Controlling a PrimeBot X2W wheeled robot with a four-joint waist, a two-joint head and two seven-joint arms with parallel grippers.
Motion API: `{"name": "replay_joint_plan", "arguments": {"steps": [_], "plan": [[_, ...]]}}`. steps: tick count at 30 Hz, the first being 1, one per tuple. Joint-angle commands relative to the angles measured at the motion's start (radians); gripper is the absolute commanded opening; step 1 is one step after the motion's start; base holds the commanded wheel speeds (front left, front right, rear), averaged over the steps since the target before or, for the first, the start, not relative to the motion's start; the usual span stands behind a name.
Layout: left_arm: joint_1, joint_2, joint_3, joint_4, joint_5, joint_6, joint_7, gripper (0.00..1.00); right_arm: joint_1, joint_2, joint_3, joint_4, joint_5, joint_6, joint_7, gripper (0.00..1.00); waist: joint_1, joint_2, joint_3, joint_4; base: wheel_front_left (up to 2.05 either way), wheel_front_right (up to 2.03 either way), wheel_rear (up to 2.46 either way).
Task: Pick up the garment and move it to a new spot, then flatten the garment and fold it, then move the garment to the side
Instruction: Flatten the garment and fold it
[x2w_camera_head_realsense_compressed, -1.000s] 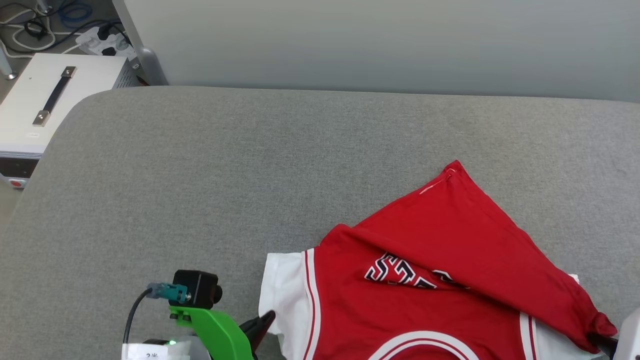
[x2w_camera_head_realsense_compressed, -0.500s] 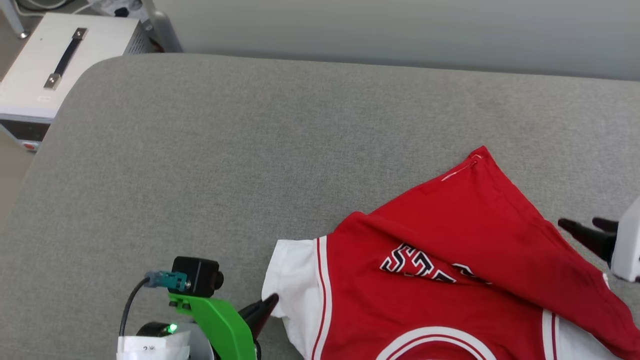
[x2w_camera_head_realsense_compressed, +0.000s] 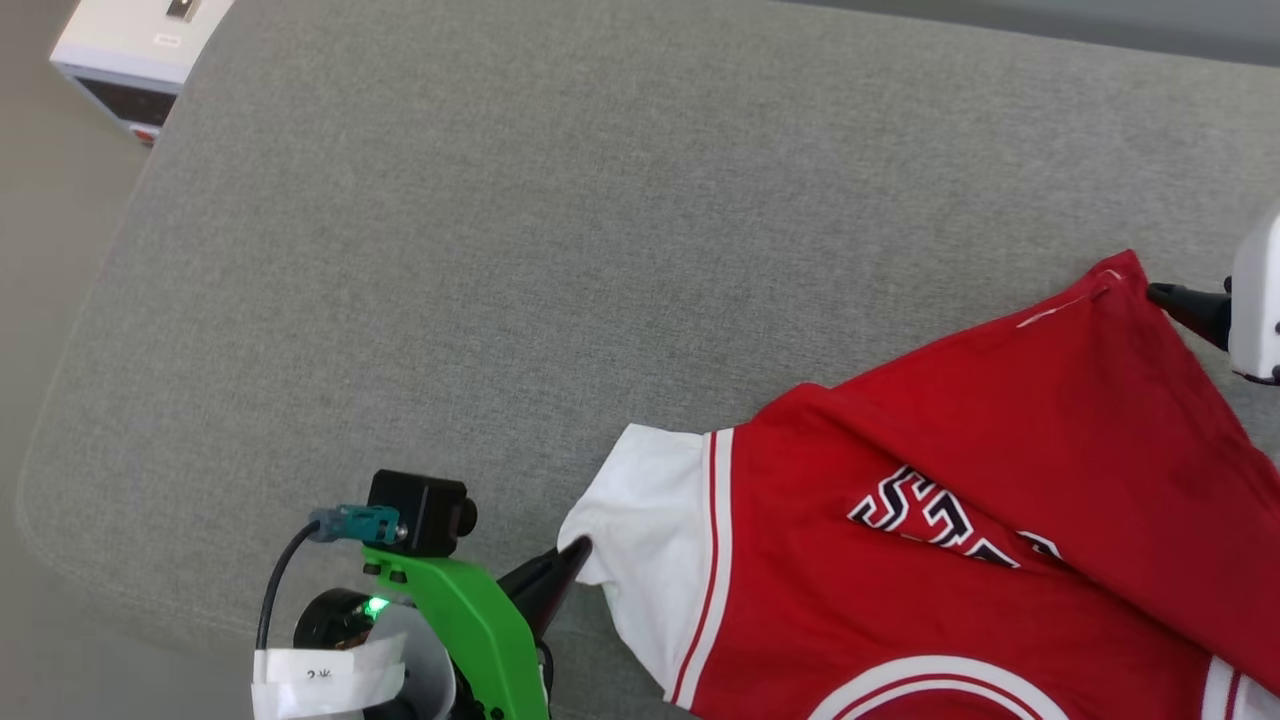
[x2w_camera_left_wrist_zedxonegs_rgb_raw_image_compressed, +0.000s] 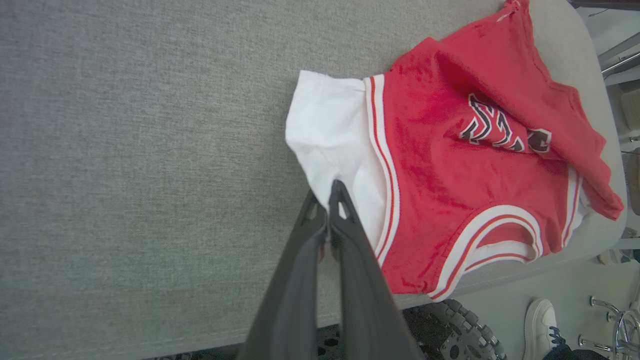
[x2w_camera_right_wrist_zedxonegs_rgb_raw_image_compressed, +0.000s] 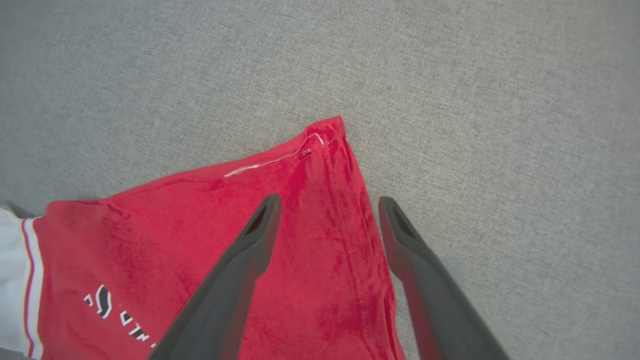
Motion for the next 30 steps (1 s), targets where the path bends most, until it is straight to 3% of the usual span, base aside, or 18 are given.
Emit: {"name": "replay_joint_plan", "arguments": {"steps": [1, 9, 19, 20, 21, 30], "plan": [[-0.024, -0.01, -0.002, 0.0, 0.003, -0.011, -0.01, 0.0, -0.03, -0.012, 0.015, 0.023, -0.013, -0.001, 0.005, 1.0, 0.0, -0.0001, 0.076, 0.071, 0.0, 0.0, 0.0], [-0.05, -0.028, -0.014, 0.021, 0.007, -0.028, -0.026, 0.0, -0.093, -0.054, 0.08, 0.128, -0.032, -0.001, 0.001, 1.0, 0.0, -0.0001, 0.121, 0.112, 0.0, 0.0, 0.0], [-0.057, -0.04, -0.02, 0.045, -0.003, -0.038, -0.037, 0.0, -0.06, -0.092, 0.163, 0.19, -0.014, -0.001, 0.023, 1.0, 0.0, -0.0001, 0.138, 0.131, 0.0, 0.0, 0.0], [-0.057, -0.041, -0.02, 0.046, -0.004, -0.038, -0.038, 0.0, -0.054, -0.092, 0.169, 0.192, -0.009, -0.001, 0.032, 0.45, 0.0, -0.0001, 0.138, 0.131, 0.0, 0.0, 0.0], [-0.058, -0.041, -0.02, 0.048, -0.004, -0.038, -0.038, 0.0, -0.048, -0.095, 0.176, 0.19, -0.003, -0.001, 0.036, 0.0, 0.0, -0.0001, 0.138, 0.132, 0.0, 0.0, 0.0], [-0.068, -0.039, -0.001, 0.067, -0.008, -0.039, -0.058, 0.0, -0.067, -0.084, 0.163, 0.198, 0.013, -0.001, -0.076, 0.0, 0.0, -0.0001, 0.099, 0.111, 0.0, 0.0, 0.0]]}}
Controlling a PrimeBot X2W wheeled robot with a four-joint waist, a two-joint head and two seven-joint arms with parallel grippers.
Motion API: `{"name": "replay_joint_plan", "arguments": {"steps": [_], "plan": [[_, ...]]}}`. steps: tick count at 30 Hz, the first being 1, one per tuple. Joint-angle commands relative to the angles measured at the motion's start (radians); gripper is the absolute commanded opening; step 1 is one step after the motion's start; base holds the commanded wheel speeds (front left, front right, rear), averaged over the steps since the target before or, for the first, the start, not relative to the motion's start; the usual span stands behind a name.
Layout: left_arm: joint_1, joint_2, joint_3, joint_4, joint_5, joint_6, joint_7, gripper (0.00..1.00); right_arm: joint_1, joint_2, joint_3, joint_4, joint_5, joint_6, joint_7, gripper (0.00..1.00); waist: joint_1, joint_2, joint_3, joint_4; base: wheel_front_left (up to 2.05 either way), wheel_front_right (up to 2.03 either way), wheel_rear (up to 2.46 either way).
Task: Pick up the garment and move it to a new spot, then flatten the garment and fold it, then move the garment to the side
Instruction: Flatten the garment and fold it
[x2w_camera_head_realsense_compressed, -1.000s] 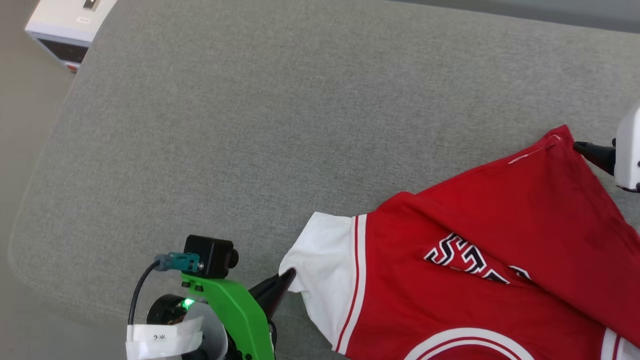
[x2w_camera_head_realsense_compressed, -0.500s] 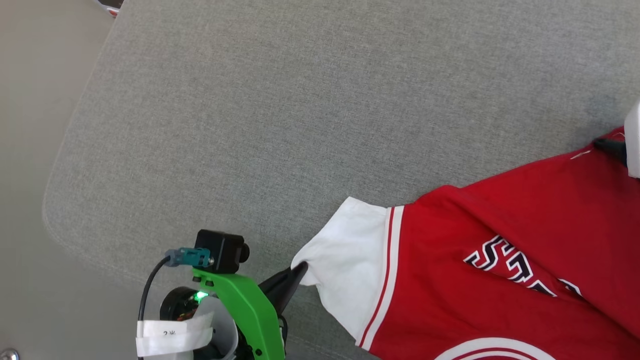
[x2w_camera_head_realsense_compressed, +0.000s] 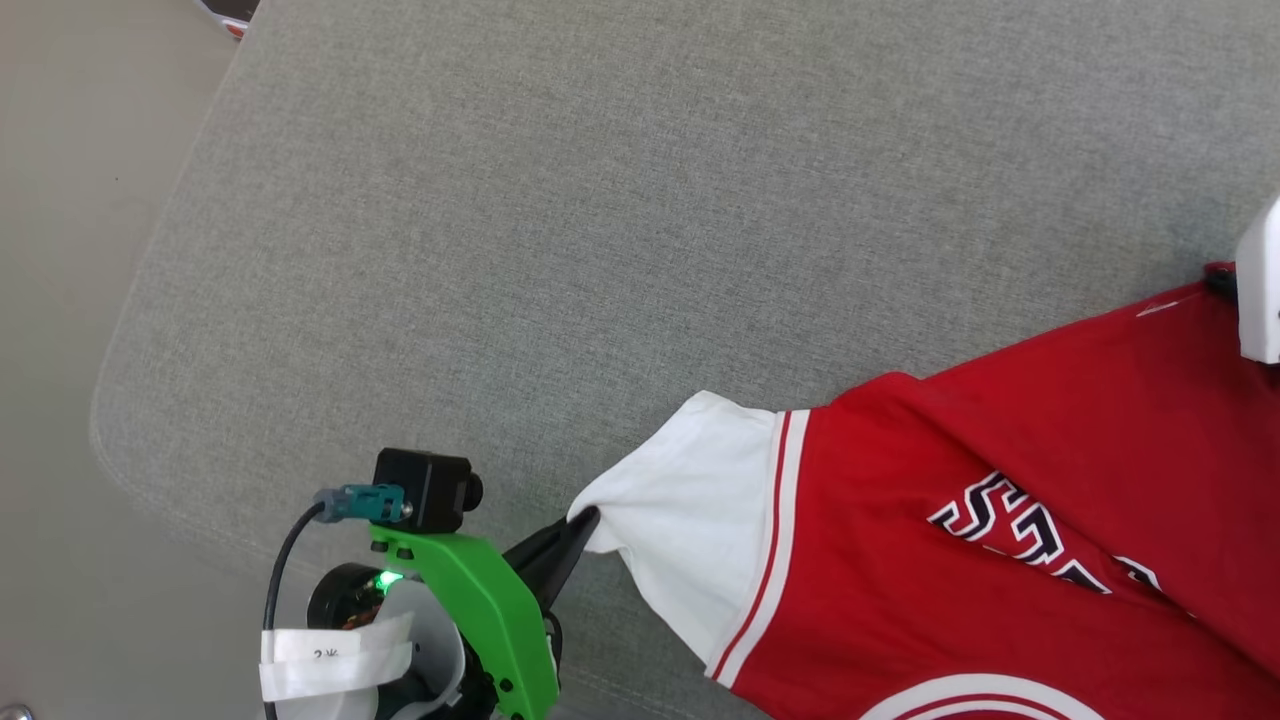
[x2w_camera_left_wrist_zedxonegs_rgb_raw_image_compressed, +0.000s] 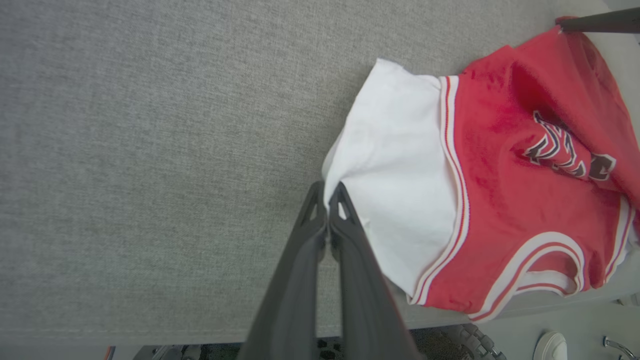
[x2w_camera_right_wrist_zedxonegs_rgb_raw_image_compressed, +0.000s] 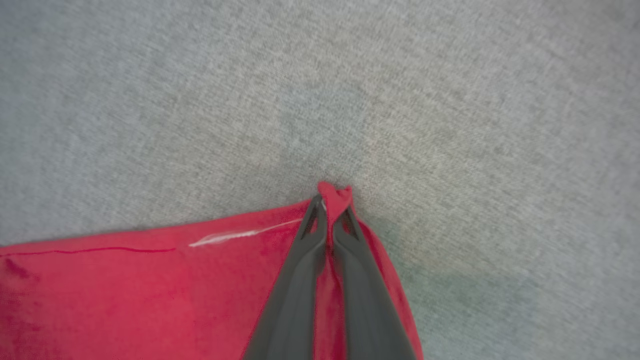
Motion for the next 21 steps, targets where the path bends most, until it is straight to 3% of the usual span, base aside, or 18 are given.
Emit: {"name": "replay_joint_plan", "arguments": {"steps": [1, 11, 21], "plan": [[-0.02, 0.001, 0.008, 0.003, -0.005, -0.006, -0.009, 0.0, 0.017, 0.017, 0.009, 0.021, 0.006, -0.001, -0.029, 0.0, 0.0, 0.0, -0.023, -0.016, 0.0, 0.0, 0.0], [-0.027, 0.027, 0.051, -0.004, 0.018, 0.005, -0.054, 0.0, -0.011, 0.023, 0.031, 0.057, 0.041, -0.001, -0.264, 0.0, 0.0, 0.0, -0.156, -0.083, 0.0, 0.0, 0.0], [-0.051, 0.054, 0.104, -0.058, 0.045, 0.029, -0.09, 0.0, 0.013, -0.018, 0.055, 0.027, 0.112, -0.001, -0.437, 0.0, 0.0, 0.0, -0.293, -0.166, 0.0, 0.0, 0.0]]}}
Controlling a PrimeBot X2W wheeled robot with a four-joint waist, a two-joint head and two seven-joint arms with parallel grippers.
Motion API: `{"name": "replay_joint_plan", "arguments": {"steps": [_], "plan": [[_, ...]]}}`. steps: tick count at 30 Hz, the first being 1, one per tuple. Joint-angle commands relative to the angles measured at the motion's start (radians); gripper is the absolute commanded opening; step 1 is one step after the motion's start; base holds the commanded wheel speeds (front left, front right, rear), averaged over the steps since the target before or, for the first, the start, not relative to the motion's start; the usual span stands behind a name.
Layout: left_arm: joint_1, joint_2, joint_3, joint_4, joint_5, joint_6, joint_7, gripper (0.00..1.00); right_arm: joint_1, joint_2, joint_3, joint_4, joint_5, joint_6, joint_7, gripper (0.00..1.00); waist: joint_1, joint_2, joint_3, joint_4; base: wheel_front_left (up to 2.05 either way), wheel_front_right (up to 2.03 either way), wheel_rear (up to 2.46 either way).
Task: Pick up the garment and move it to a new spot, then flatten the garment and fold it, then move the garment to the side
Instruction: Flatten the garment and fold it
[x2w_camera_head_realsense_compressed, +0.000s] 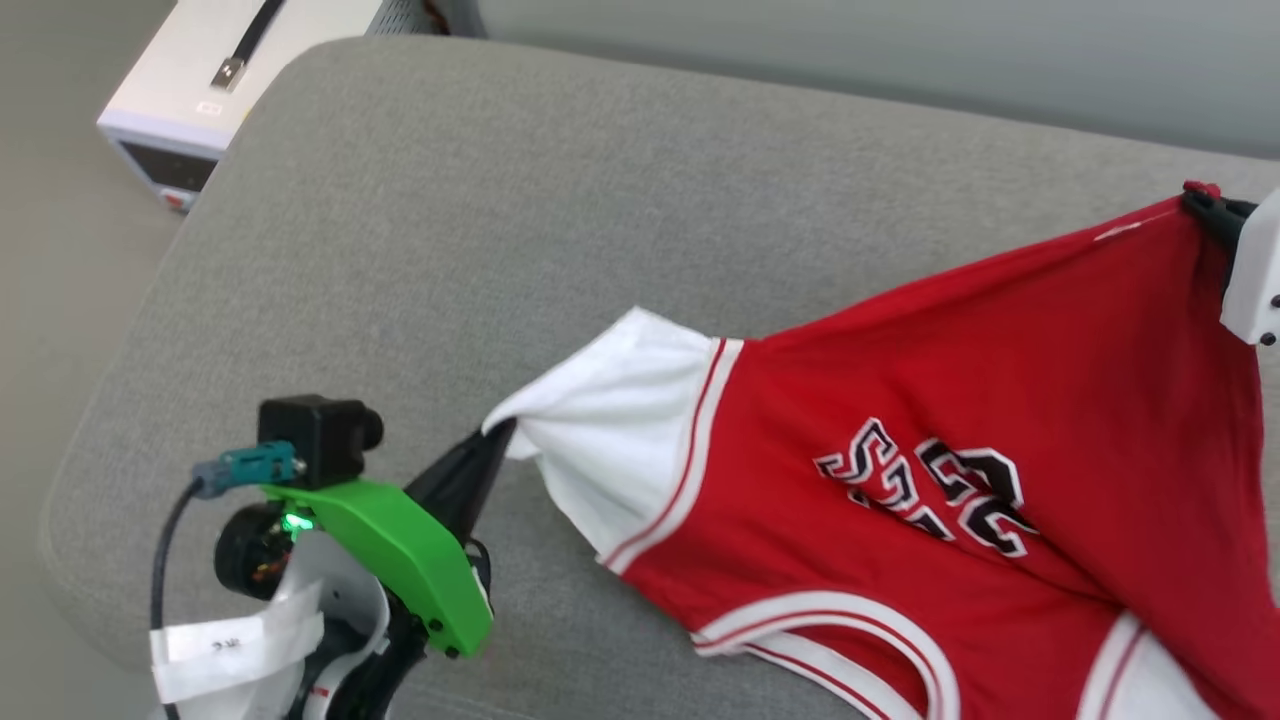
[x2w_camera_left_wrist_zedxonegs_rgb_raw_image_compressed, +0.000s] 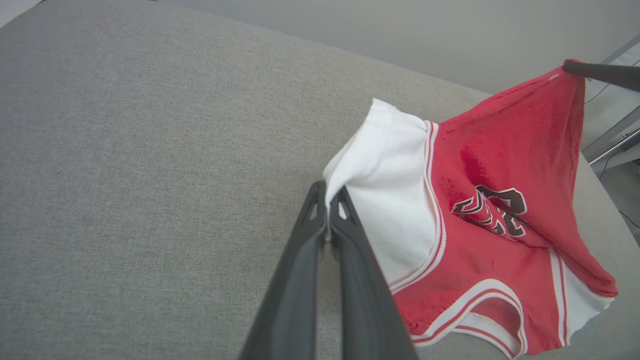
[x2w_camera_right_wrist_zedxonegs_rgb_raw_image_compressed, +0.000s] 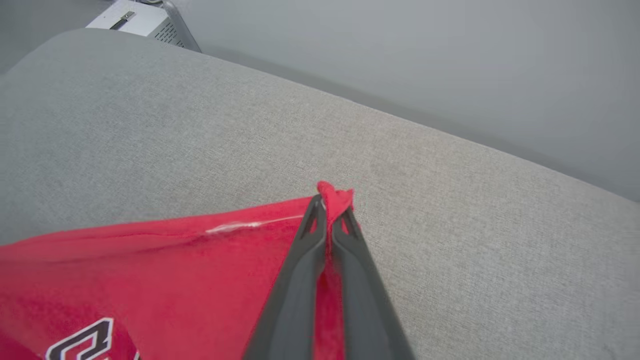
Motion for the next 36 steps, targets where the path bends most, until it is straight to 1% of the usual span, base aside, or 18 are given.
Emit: {"name": "replay_joint_plan", "arguments": {"steps": [1, 7, 11, 16, 20, 26, 36], "plan": [[-0.029, 0.006, 0.016, -0.007, 0.013, 0.01, -0.014, 0.0, 0.014, -0.007, 0.002, -0.013, 0.014, -0.001, -0.024, 0.0, 0.0, 0.0, -0.079, -0.069, 0.0, 0.0, 0.0], [-0.083, 0.009, 0.052, -0.035, 0.038, 0.033, -0.035, 0.0, 0.017, -0.026, -0.005, -0.065, 0.028, -0.001, -0.096, 0.0, 0.0, 0.0, -0.13, -0.127, 0.0, 0.0, 0.0], [-0.14, -0.009, 0.089, -0.04, 0.044, 0.057, -0.062, 0.0, 0.02, -0.029, -0.021, -0.104, 0.032, -0.001, -0.143, 0.0, 0.0, 0.0, -0.158, -0.164, 0.0, 0.0, 0.0], [-0.214, -0.029, 0.128, -0.034, 0.067, 0.088, -0.102, 0.0, 0.049, -0.034, -0.042, -0.161, 0.032, -0.001, -0.159, 0.0, 0.0, 0.0, -0.19, -0.202, 0.0, 0.0, 0.0], [-0.269, -0.039, 0.155, -0.031, 0.086, 0.102, -0.138, 0.0, 0.076, -0.027, -0.078, -0.218, 0.034, -0.001, -0.158, 0.0, 0.0, 0.0, -0.215, -0.233, 0.0, 0.0, 0.0], [-0.35, -0.048, 0.176, -0.03, 0.11, 0.108, -0.176, 0.0, 0.111, -0.003, -0.135, -0.309, 0.027, -0.001, -0.15, 0.0, 0.0, 0.0, -0.232, -0.261, 0.0, 0.0, 0.0], [-0.471, -0.042, 0.173, -0.037, 0.174, 0.104, -0.223, 0.0, 0.152, 0.054, -0.238, -0.428, -0.004, -0.001, -0.162, 0.0, 0.0, 0.0, -0.226, -0.276, 0.0, 0.0, 0.0]]}}
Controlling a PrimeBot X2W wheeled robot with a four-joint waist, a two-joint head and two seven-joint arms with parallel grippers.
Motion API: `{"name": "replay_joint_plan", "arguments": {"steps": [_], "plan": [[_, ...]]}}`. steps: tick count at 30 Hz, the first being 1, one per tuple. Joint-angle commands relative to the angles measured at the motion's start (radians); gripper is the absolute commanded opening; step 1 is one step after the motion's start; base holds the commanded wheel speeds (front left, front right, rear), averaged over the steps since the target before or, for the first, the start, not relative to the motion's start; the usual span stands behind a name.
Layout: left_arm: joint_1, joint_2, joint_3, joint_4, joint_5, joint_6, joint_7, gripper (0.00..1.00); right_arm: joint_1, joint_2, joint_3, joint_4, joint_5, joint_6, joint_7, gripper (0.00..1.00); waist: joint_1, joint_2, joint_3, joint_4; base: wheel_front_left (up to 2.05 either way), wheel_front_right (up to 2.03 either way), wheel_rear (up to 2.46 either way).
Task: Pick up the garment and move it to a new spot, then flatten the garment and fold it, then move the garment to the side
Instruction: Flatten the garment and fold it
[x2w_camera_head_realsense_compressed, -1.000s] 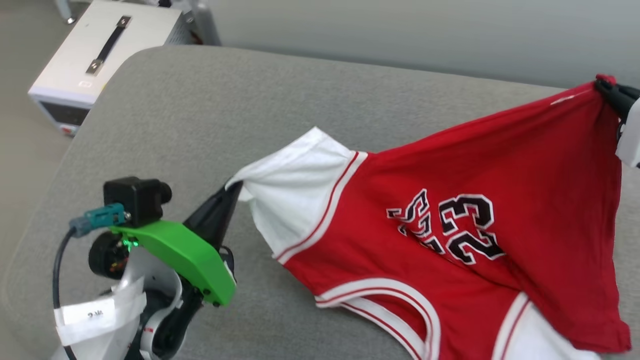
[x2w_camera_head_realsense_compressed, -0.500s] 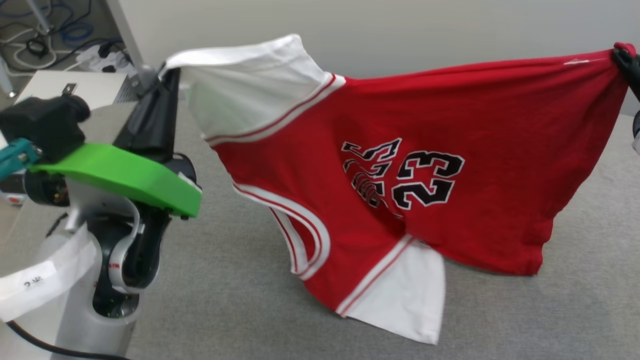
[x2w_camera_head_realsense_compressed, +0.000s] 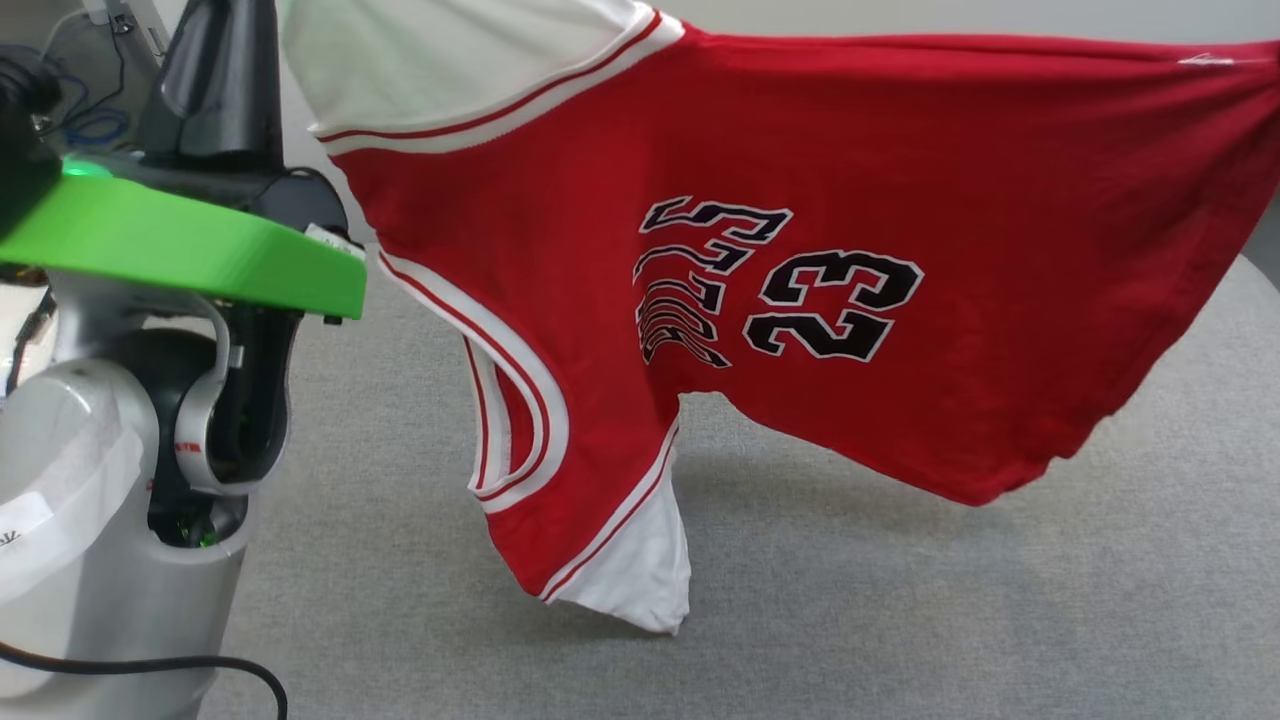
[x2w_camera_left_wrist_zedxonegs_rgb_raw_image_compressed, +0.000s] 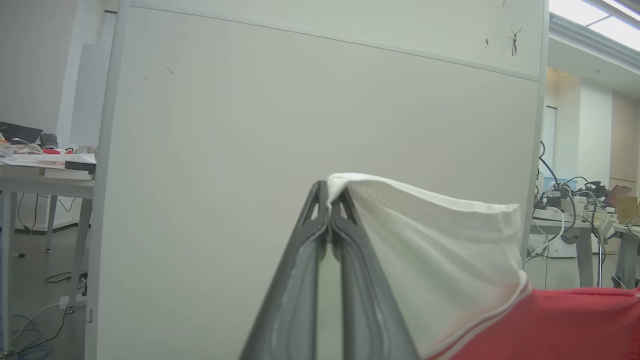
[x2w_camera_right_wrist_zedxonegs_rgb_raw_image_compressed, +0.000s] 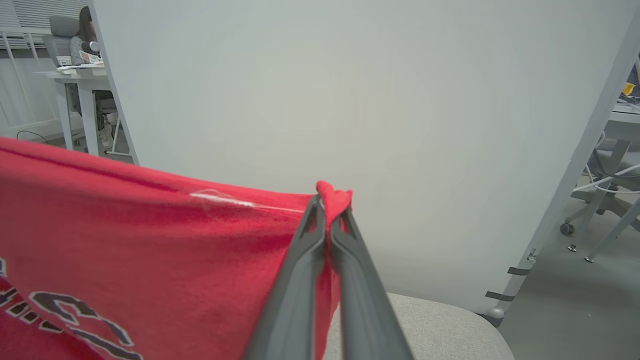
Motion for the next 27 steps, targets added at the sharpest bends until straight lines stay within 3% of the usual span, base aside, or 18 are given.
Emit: {"name": "replay_joint_plan", "arguments": {"steps": [1, 7, 14, 22, 27], "plan": [[-0.03, 0.005, 0.003, -0.004, 0.015, 0.001, -0.01, 0.0, 0.015, 0.014, -0.019, -0.013, -0.011, -0.001, -0.008, 0.0, 0.0, -0.0001, 0.008, -0.001, 0.0, 0.0, 0.0], [-0.098, 0.042, -0.011, -0.008, 0.049, -0.025, 0.005, 0.0, 0.004, 0.042, -0.064, -0.057, -0.03, -0.001, -0.014, 0.0, 0.0, -0.0001, 0.056, -0.001, 0.0, 0.0, 0.0], [-0.219, 0.118, -0.018, -0.002, 0.076, -0.084, 0.056, 0.0, -0.088, 0.055, -0.09, -0.064, -0.058, -0.001, -0.047, 0.0, 0.0, -0.0001, 0.172, -0.004, 0.0, 0.0, 0.0], [-0.42, 0.19, -0.02, 0.078, 0.086, -0.174, 0.103, 0.0, -0.284, 0.033, -0.062, 0.019, -0.095, -0.001, -0.09, 0.0, 0.0, -0.0001, 0.353, -0.008, 0.0, 0.0, 0.0], [-0.611, 0.205, -0.023, 0.18, 0.092, -0.237, 0.104, 0.0, -0.464, 0.056, -0.049, 0.126, -0.107, -0.001, -0.104, 0.0, 0.0, -0.0001, 0.477, -0.007, 0.0, 0.0, 0.0]]}}
